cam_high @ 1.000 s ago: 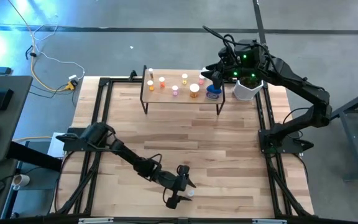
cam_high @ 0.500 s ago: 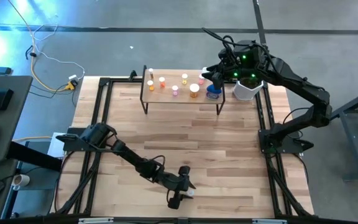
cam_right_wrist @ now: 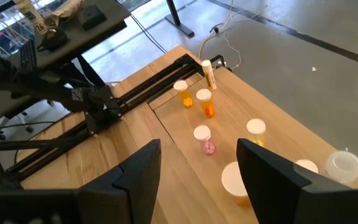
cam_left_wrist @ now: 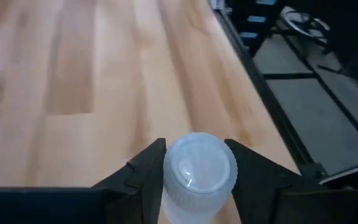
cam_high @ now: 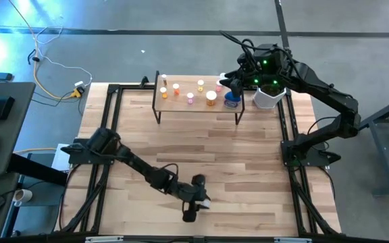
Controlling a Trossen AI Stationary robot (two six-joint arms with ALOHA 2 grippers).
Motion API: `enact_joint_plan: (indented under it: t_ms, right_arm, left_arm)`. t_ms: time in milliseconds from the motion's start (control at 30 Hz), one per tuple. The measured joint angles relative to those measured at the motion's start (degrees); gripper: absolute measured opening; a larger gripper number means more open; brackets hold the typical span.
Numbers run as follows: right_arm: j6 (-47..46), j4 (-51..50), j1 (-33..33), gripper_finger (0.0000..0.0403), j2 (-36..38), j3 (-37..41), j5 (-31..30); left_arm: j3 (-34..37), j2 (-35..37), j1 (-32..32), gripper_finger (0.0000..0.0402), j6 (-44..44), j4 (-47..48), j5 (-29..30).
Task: Pick and place medicine bottles onto shelf by color
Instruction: Put the white medicine bottle on the shelf
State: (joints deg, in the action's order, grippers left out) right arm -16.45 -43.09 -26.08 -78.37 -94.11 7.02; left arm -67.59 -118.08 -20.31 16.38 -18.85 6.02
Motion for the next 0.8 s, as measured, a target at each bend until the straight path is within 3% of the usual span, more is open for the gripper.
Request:
enact_joint_plan:
  t_ms: [133, 267, 800]
  right_arm:
    - [0.0, -0.7, 0.0, 0.0201, 0.0, 0.0, 0.0]
    - [0.0, -0.7, 0.0, 0.0201, 0.0, 0.0, 0.0]
    - [1.0, 0.2, -0.1, 0.0201, 0.0, 0.0, -2.3]
  left_arm:
    - [0.0, 4.1, 1.8, 0.0139, 0.0, 4.6, 1.0]
    - [0.0, 8.2, 4.9, 0.0125, -1.3, 7.0, -2.1]
    - [0.9, 31.7, 21.2, 0.0133, -11.1, 24.1, -4.3]
